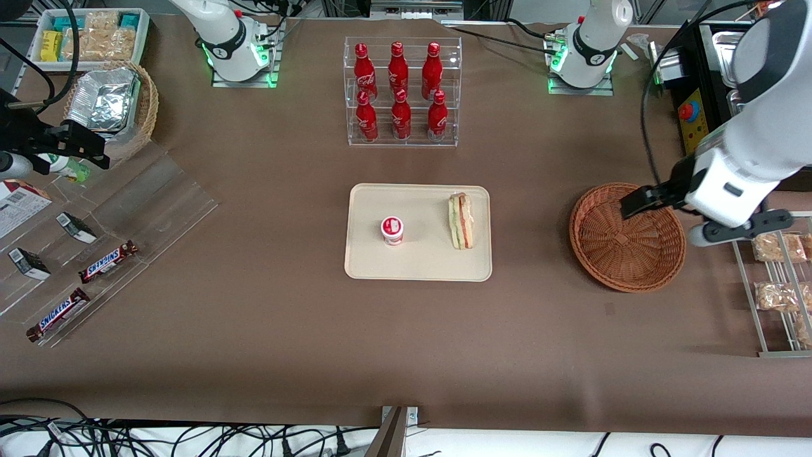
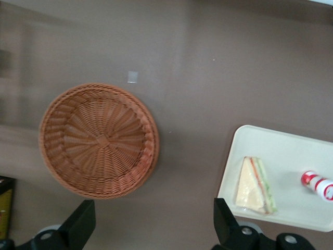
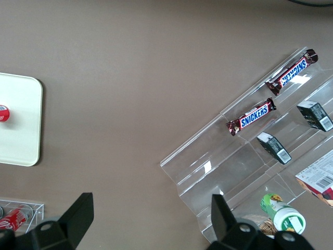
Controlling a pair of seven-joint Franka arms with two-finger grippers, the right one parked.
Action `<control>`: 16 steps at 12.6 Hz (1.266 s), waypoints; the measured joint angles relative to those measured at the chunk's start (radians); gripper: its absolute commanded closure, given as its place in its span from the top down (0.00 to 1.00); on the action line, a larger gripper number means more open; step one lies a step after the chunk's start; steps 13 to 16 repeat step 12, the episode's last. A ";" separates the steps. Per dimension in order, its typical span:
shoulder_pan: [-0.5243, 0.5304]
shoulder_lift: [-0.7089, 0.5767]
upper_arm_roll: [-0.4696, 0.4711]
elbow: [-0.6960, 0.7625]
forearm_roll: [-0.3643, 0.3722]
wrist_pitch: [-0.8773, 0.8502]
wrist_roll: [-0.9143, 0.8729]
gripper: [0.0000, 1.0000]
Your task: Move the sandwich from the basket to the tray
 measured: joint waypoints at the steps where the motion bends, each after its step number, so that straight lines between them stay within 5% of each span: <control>1: 0.001 -0.017 0.021 -0.001 -0.012 -0.019 0.049 1.00; 7: 0.015 -0.065 0.097 -0.011 -0.032 -0.074 0.351 1.00; 16: 0.009 -0.082 0.097 -0.019 -0.010 -0.077 0.382 1.00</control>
